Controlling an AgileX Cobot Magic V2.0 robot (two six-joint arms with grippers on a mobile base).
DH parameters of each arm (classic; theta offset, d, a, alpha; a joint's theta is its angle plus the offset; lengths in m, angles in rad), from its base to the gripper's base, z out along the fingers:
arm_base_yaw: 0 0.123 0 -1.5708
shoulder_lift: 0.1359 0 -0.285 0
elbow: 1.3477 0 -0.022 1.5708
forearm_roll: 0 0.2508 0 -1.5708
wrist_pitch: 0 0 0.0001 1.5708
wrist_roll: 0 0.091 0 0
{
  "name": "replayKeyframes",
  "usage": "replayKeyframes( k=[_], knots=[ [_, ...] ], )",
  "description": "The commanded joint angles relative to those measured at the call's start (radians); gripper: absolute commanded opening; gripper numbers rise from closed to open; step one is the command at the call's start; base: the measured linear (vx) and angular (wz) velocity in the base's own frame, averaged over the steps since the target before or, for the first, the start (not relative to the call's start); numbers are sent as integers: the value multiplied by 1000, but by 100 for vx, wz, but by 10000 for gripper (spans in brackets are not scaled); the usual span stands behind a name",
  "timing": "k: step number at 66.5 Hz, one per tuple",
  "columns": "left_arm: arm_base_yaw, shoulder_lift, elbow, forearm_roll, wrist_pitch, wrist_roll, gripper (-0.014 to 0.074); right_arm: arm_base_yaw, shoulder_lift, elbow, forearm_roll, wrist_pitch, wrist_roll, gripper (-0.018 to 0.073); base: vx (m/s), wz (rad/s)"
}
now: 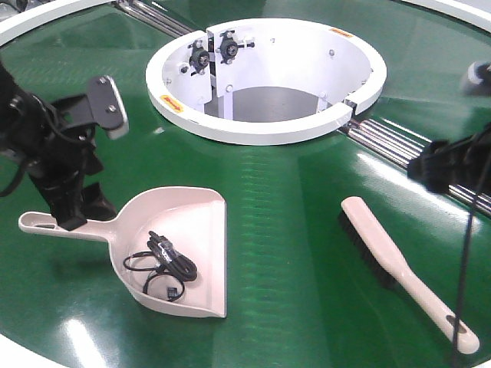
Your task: Clean and inspect green conveyor with broom and dustpan
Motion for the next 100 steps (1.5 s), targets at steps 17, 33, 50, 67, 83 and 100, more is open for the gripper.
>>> replayKeyframes(
  k=[17,33,50,67,83,100],
  knots=[
    [-8,-207,-28,-132,-218,-193,386,-6,-269,-28,-24,-64,-50,487,0,0],
    [-9,-352,46,-164,-317,-229,370,-6,-548,149,-74,-190,-6,487,0,0],
    [-9,-659,407,-374,-503,-156,370,-6,-911,389,-70,-217,2,487,0,0],
    [-9,-1087,858,-454,-827,-54,370,-6,-1198,592,-75,-165,-49,487,0,0],
    [-8,-1217,1150,-455,-1085,-285,370,-5,-1147,678,-73,-266,-54,487,0,0],
    [-8,-1214,1194,-452,-1120,-356,321,-5,-1142,745,-73,-320,-54,431,0,0]
  ],
)
